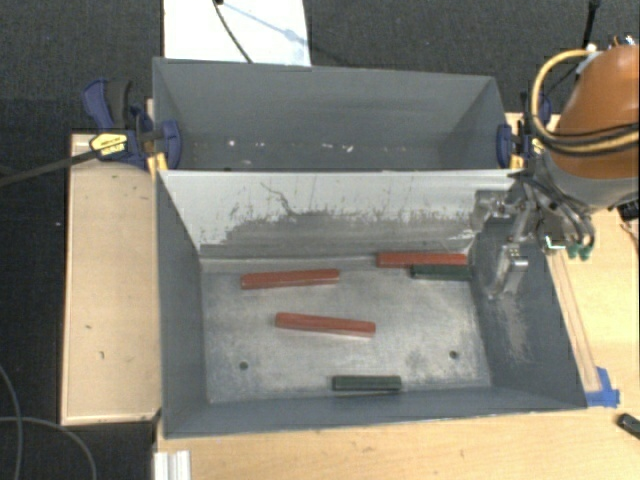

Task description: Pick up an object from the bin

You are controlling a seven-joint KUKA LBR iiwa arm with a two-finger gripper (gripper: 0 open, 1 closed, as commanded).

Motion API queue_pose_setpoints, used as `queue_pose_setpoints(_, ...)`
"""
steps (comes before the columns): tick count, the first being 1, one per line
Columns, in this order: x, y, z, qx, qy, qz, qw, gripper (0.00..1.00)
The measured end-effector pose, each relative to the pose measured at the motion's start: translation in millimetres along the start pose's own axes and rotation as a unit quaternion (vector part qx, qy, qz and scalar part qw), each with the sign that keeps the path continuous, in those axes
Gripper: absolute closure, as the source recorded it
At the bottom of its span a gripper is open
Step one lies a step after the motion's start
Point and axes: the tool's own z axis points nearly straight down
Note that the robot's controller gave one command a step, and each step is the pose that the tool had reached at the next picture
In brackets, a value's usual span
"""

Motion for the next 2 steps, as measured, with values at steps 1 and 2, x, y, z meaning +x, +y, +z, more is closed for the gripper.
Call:
queue_pose_setpoints(1, -5.3, 57, 170, -0.001, 0.0005, -0.036, 0.9994, 0.00)
queue_pose_setpoints(2, -7.3, 106, 169, -0.001, -0.0016, -0.067, 0.9977, 0.00)
